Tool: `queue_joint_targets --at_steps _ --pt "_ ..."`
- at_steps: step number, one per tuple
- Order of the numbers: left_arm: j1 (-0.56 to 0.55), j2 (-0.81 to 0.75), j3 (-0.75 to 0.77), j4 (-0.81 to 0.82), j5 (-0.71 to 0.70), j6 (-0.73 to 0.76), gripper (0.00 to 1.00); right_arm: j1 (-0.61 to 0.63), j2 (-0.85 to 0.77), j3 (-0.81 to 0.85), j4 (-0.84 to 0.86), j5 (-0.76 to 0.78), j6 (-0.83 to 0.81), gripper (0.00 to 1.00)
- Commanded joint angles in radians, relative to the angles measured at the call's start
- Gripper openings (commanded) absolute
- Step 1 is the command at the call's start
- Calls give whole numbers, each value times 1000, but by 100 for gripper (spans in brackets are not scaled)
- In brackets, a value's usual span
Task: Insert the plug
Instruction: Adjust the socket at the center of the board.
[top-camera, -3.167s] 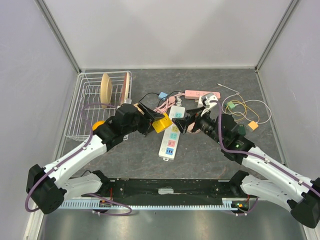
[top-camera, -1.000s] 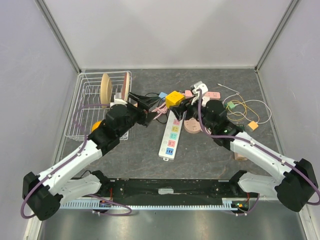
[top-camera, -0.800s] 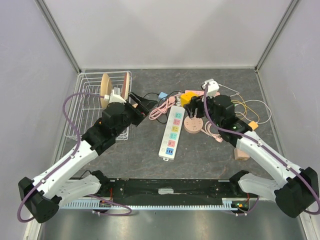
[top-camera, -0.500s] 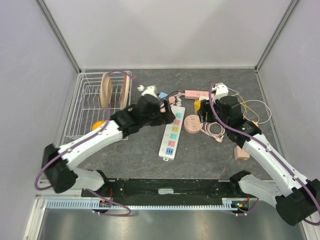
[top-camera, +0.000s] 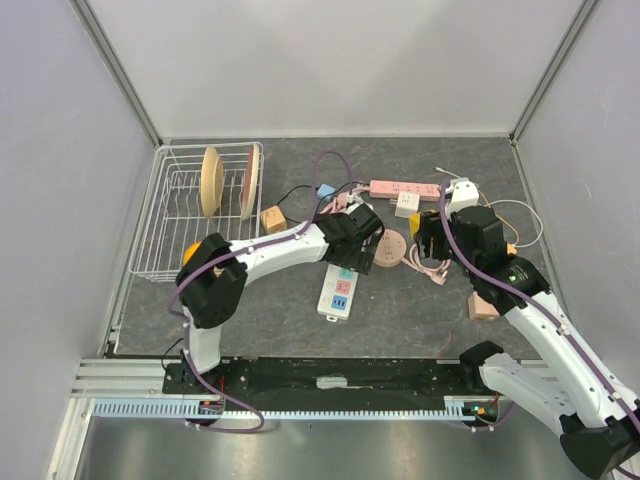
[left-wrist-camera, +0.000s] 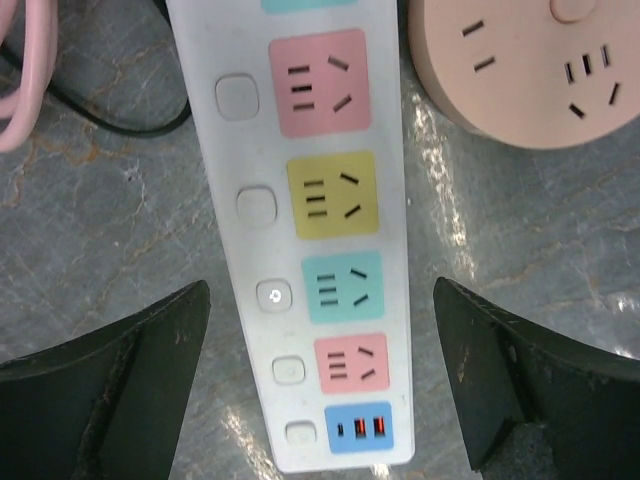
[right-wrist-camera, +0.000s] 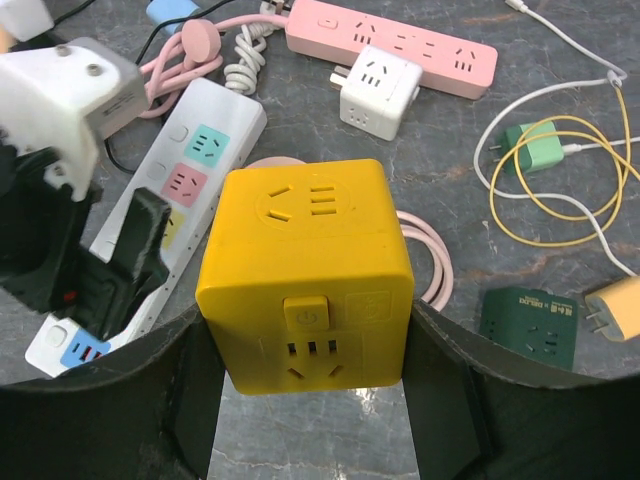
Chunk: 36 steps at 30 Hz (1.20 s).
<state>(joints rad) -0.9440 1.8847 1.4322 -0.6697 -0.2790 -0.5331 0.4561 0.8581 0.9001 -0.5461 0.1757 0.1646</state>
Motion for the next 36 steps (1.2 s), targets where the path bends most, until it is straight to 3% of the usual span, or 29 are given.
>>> queue_joint_targets --at_steps 1,11,18,27,36 --pt "-1 76 100 -13 -61 74 100 0 -43 42 -20 33 19 0" --pt "27 244 235 -71 -92 107 100 0 -71 22 -41 30 21 0" --pt "34 249 209 -70 -16 108 95 -2 -60 14 -35 13 16 0" --pt "22 82 -25 27 81 166 72 0 -31 22 -15 -25 -3 0" --pt "-67 -76 -263 108 159 291 68 0 70 100 -49 -128 -99 0"
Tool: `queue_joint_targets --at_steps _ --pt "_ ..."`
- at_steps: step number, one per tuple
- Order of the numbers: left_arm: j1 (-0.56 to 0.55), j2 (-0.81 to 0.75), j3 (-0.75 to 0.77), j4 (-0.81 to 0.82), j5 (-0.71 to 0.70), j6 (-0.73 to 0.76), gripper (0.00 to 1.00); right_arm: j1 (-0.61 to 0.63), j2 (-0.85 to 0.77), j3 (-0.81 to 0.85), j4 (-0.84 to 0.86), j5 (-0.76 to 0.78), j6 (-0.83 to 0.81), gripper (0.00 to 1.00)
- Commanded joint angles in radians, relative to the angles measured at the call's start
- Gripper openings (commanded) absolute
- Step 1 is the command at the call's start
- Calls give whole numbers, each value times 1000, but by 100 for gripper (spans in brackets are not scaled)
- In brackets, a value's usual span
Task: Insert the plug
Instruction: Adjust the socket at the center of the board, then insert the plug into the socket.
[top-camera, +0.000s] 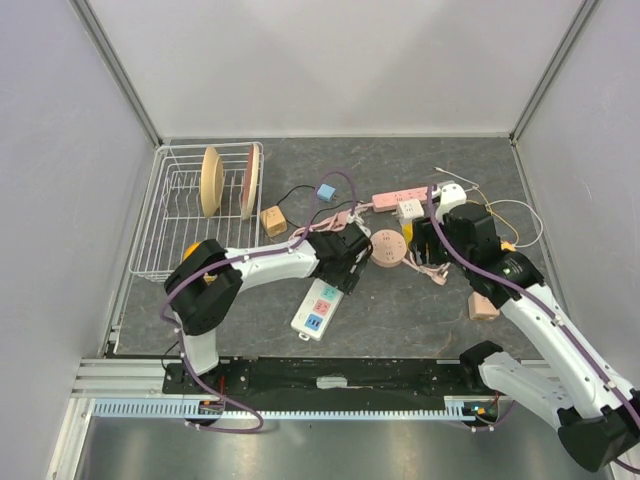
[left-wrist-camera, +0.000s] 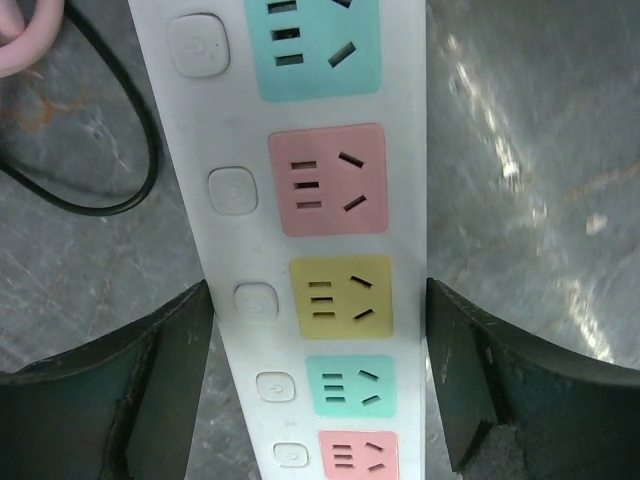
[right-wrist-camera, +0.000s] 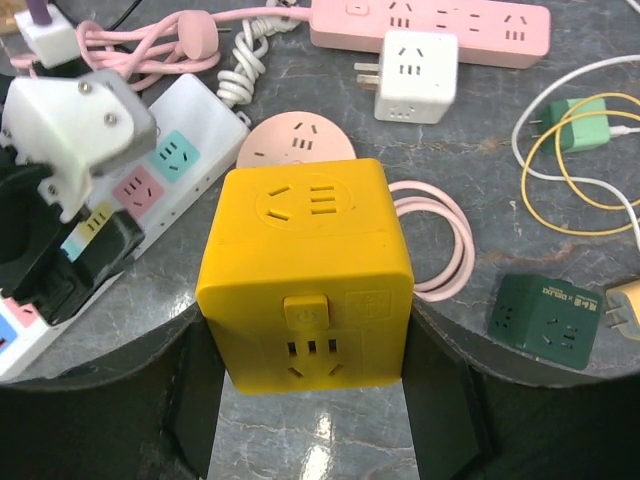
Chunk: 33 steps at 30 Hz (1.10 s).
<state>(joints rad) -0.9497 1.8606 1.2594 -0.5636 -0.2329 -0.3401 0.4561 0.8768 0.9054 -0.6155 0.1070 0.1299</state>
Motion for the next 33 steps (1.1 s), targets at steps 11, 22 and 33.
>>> queue_joint_targets --at_steps 11,22,33 --pt "-132 -155 -158 57 38 84 94 0 255 227 -118 -62 -127 0" --pt "-97 -544 -291 96 -51 -101 99 1 467 394 -243 -187 -199 0" --pt "-8 -778 -480 13 24 -459 93 144 698 535 -348 -170 -259 0"
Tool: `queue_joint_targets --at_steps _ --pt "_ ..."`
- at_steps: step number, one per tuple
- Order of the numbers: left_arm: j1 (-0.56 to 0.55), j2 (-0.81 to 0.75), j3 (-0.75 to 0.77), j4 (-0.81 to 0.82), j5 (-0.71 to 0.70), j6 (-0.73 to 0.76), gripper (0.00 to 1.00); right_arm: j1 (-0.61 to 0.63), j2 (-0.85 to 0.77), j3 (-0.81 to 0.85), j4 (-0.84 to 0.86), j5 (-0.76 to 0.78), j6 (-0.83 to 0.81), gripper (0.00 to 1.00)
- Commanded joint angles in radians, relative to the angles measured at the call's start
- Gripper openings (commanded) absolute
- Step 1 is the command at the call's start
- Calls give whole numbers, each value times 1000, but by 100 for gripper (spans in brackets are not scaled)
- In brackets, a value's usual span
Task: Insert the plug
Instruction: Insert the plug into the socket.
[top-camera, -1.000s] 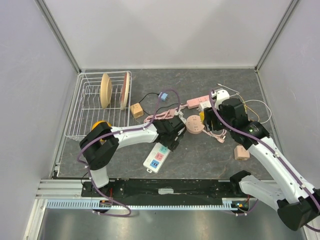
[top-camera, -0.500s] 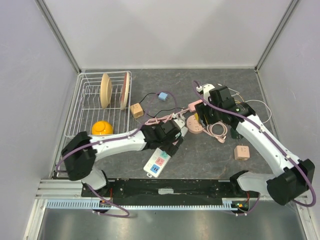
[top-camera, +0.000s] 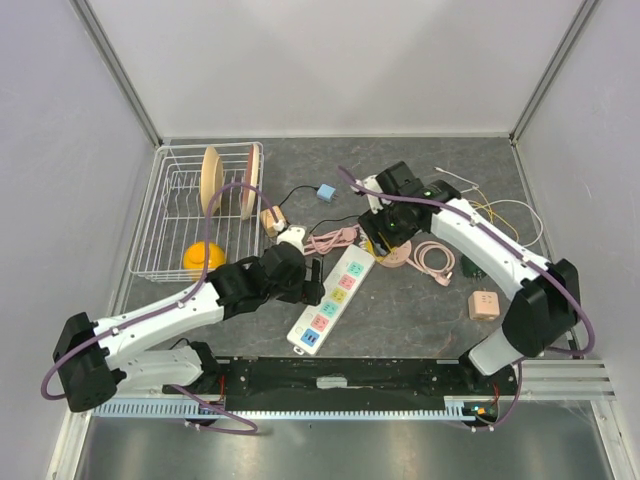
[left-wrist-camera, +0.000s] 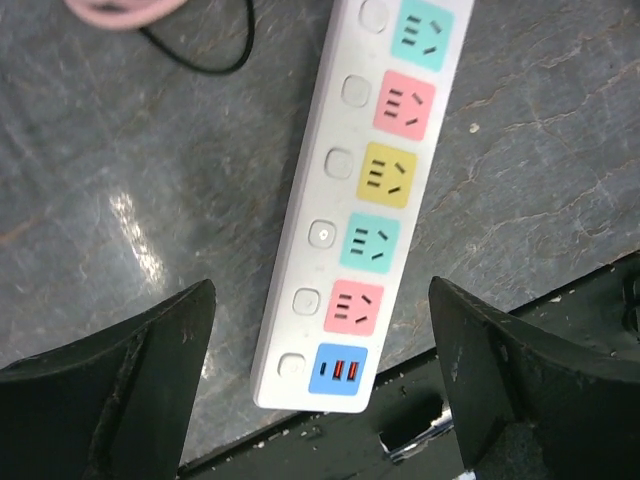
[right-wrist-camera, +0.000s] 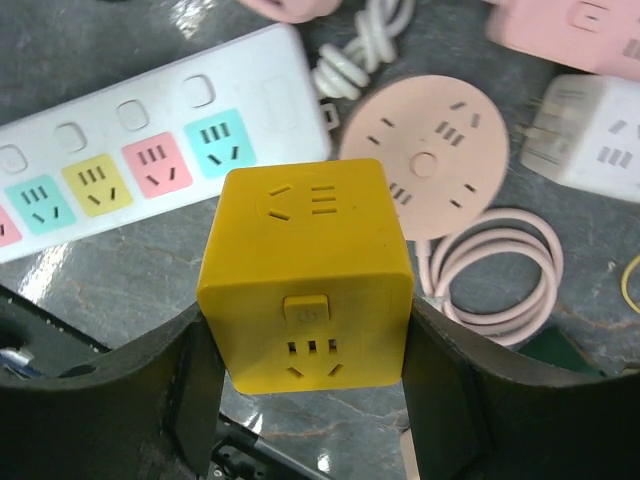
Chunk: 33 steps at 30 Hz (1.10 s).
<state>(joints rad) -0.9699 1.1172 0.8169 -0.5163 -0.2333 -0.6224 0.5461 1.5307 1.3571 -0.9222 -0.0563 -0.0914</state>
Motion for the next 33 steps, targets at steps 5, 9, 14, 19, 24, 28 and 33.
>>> queue_joint_targets --at_steps 5,9,14,19,24,28,33 --pt "14 -43 -82 -47 68 -226 91 109 138 157 -102 13 -60 0" --pt "14 -57 -102 -45 75 -234 90 129 180 203 -129 12 -65 0" --pt "13 -80 -133 -45 71 -247 90 163 232 237 -165 12 -83 0" --pt "14 -102 -160 -47 74 -263 90 195 253 243 -170 13 -84 0" --pt "14 -123 -167 -45 86 -260 90 212 264 235 -144 12 -74 0" --pt "13 -129 -165 -45 89 -252 90 212 267 223 -122 21 -77 0" --pt "13 -123 -157 -45 95 -234 90 212 269 185 -92 30 -90 0"
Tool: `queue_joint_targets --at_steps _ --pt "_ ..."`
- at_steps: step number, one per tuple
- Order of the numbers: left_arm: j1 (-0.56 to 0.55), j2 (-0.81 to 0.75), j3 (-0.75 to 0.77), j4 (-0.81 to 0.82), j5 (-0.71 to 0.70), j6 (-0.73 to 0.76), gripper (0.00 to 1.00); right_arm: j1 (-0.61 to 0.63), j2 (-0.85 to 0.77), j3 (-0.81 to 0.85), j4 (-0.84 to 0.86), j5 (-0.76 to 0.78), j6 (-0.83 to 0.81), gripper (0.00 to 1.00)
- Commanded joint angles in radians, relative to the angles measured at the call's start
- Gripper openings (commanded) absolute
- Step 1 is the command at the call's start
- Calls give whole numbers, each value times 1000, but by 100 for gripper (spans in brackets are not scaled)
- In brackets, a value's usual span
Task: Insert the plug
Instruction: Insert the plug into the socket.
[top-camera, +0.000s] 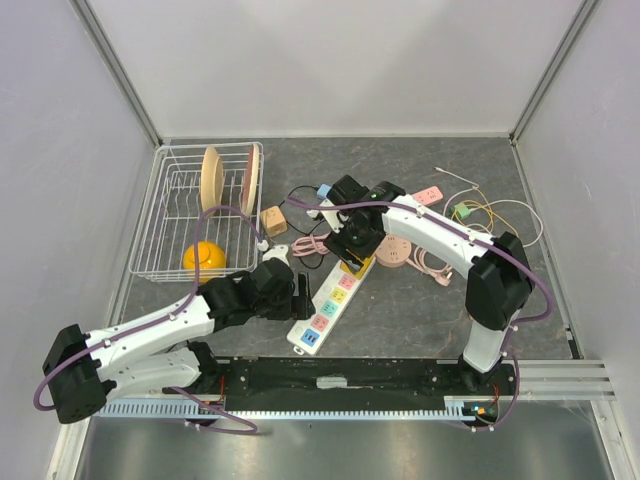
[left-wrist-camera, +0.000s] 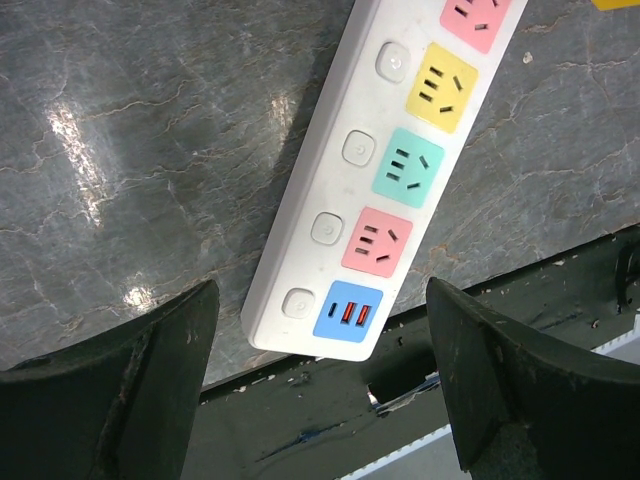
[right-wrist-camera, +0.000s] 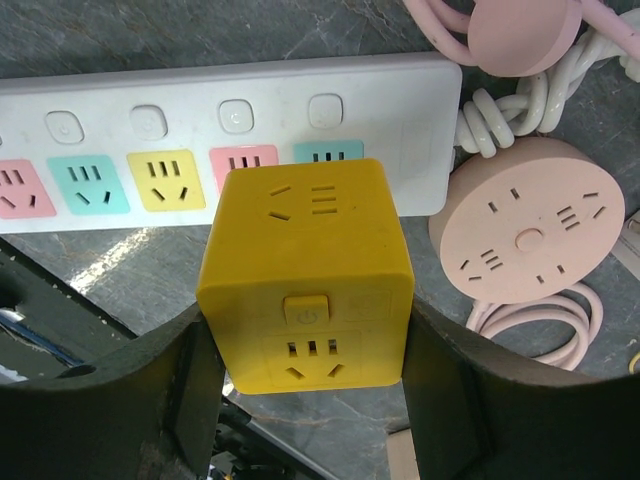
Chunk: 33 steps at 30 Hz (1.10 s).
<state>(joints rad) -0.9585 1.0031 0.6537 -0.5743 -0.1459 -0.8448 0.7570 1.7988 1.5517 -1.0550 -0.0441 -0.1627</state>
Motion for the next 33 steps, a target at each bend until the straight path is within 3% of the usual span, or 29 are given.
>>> queue_joint_targets --at_steps 1,18,33 --pt "3 -11 7 13 9 -10 90 2 5 -13 47 20 -21 0" --pt "1 -1 24 7 -15 9 90 -1 63 -22 75 39 -61 0" --pt "1 11 34 2 -24 15 90 -13 22 -30 84 18 -57 0"
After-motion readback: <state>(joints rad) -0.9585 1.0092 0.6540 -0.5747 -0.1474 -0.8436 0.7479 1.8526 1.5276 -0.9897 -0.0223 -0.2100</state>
